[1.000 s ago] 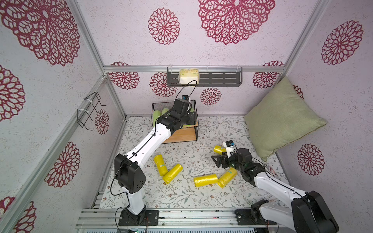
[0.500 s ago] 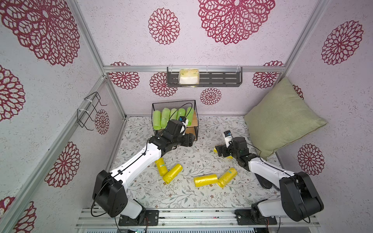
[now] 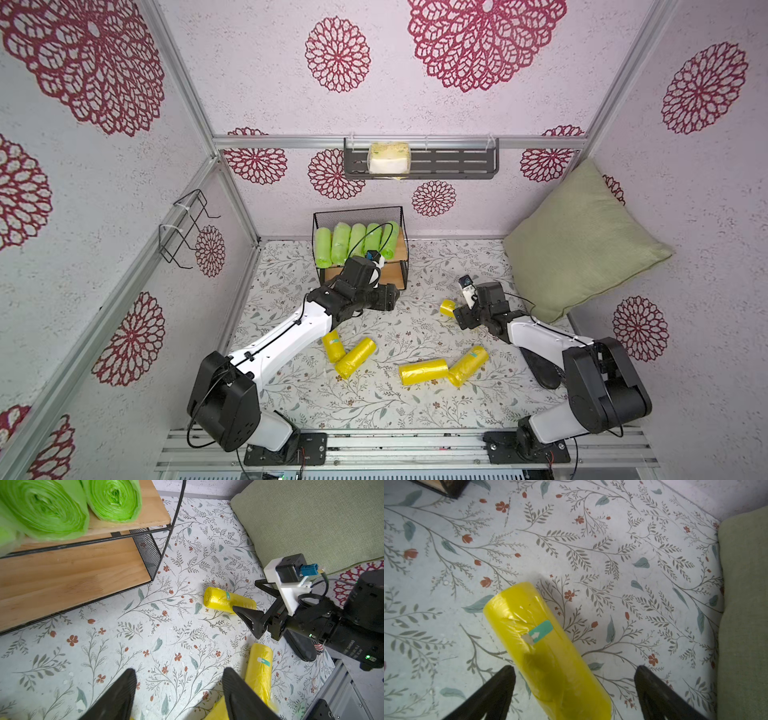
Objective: Sort the rolls of trash bags by color and place them on the shelf
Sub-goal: Pick up the roll of trash bags from the center of the board.
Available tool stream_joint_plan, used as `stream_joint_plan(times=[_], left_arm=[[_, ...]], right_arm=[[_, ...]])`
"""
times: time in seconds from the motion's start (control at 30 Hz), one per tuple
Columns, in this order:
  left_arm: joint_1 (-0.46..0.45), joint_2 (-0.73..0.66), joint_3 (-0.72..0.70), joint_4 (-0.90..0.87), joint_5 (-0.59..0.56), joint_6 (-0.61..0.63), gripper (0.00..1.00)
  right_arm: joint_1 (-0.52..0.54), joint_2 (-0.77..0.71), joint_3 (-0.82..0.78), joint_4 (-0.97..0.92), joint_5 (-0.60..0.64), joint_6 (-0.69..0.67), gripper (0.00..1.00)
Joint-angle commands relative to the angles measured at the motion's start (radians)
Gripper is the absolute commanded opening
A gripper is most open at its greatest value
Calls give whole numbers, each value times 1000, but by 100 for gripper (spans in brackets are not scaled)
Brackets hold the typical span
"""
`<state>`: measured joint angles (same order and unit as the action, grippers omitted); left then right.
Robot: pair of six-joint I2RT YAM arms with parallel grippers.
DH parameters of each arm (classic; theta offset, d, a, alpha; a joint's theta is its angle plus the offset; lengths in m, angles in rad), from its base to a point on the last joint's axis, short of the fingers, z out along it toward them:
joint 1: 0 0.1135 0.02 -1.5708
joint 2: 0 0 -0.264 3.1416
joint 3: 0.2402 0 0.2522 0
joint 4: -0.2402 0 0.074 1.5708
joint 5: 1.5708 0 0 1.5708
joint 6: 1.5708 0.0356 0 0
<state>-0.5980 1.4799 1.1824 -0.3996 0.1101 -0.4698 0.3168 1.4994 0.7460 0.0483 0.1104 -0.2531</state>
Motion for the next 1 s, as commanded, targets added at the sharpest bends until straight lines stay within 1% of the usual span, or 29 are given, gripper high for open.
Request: stream_joint_plan(times=[0.0,0.17,0.37,0.53,0.77,0.97], left_arm=[[-7,11,2,25,16,-6,70],[-8,19,5,18,11,-1,70],[-7,30,4,19,19,2,70],[-5,36,5,24,12,4,71],[17,30,-24,37,11,-27,71],[44,0,-57,29,3,-32,71]], right_arm=[[-10,14,-10,25,-44,-72,94],[-21,43,-14,42,-93,-104,91],[-24,92,-18,64,-104,-167,88],[-13,107,-14,69,-129,-198,83],[31,102,-13,60,-156,-207,68],[88,66,-17,67,-207,-198,48]])
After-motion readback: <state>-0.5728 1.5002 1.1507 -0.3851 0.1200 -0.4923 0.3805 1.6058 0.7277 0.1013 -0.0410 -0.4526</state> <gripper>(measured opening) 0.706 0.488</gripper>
